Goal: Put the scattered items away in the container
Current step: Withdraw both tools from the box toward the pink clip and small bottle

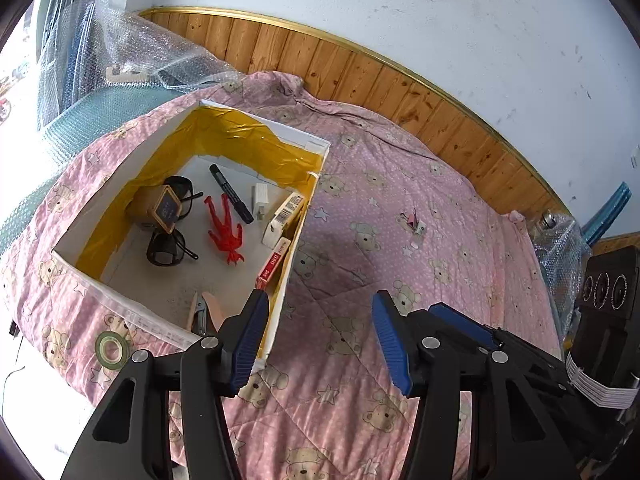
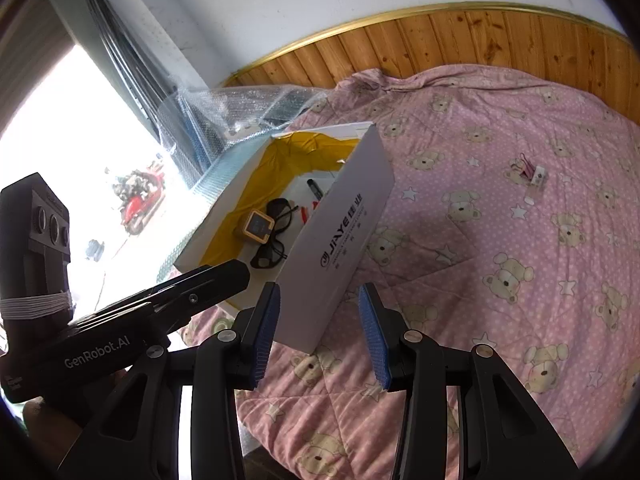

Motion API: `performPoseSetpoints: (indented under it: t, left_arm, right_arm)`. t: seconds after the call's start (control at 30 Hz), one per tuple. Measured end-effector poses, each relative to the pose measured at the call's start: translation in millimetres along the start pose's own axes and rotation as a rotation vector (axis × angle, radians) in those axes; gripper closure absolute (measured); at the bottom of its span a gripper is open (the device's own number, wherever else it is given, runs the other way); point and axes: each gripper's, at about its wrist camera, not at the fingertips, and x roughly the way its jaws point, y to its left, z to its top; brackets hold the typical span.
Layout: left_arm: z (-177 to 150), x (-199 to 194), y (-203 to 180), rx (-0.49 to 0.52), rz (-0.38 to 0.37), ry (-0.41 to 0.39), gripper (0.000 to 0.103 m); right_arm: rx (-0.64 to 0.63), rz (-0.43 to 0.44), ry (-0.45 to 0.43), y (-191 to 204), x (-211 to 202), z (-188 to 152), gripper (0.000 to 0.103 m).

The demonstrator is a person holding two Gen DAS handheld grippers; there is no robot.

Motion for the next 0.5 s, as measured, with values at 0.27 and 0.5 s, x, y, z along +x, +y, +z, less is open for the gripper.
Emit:
performPoseSetpoints:
  t: [0.27,0.5]
  left_arm:
    - [-14.7,15.4,-33.4,0.060,-0.018,0.040,0.048]
    - [-20.8,33.2,-58.0,0.098,-0.035,0.075,0.048]
  right_arm:
    - [0.078,-0.022,-0.014,-37.1,-16.2,-16.5,0.059]
    - [0.135,-0.042,-0.020,-65.5,-24.7,-24.5,0.059]
